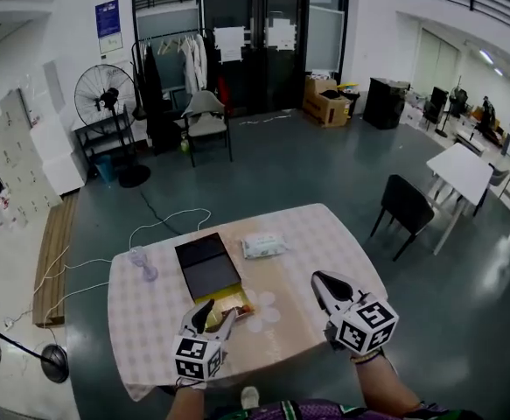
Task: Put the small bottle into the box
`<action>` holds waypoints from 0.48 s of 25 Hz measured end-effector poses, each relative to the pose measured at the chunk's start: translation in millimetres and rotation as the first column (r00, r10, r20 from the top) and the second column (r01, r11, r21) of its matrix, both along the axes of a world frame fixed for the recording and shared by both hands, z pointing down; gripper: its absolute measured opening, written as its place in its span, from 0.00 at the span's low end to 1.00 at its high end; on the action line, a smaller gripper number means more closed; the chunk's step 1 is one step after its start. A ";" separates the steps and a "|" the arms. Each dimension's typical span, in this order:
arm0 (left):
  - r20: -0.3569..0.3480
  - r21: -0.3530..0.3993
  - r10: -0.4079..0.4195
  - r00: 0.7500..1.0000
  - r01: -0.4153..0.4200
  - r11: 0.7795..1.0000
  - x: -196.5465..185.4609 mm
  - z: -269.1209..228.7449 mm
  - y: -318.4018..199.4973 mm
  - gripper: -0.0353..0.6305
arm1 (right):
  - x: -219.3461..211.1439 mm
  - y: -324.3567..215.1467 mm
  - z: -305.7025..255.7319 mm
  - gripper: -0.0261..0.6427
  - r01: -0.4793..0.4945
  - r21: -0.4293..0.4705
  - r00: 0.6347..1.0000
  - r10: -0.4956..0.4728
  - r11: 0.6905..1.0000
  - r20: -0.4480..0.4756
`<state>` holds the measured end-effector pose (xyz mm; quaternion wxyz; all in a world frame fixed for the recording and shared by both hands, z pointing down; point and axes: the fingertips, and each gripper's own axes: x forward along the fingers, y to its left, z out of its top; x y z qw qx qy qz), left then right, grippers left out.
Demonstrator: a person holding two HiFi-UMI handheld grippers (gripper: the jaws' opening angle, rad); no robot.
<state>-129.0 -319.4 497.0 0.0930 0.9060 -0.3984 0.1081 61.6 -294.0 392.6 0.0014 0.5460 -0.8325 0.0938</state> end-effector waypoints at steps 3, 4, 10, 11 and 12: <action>-0.035 0.057 -0.036 0.999 0.038 0.998 2.7 -30.8 26.4 0.41 | -3.0 21.8 -9.6 0.05 0.052 0.016 0.999 -0.052 0.999 0.003; -0.045 0.069 -0.040 0.998 0.043 0.997 3.8 -39.2 34.8 0.41 | -4.4 27.8 -12.3 0.05 0.070 0.022 0.998 -0.070 0.997 0.005; -0.106 0.132 -0.074 0.992 0.087 0.987 1.3 -83.3 85.8 0.40 | -9.3 62.0 -30.5 0.05 0.136 0.069 0.990 -0.138 0.988 0.021; -0.115 0.143 -0.081 0.990 0.097 0.985 0.4 -90.8 91.7 0.40 | -8.6 65.8 -35.2 0.05 0.142 0.080 0.989 -0.144 0.987 0.023; -0.120 0.157 -0.088 0.989 0.107 0.982 -1.0 -98.6 97.2 0.40 | -7.5 68.9 -39.9 0.05 0.146 0.092 0.989 -0.148 0.985 0.025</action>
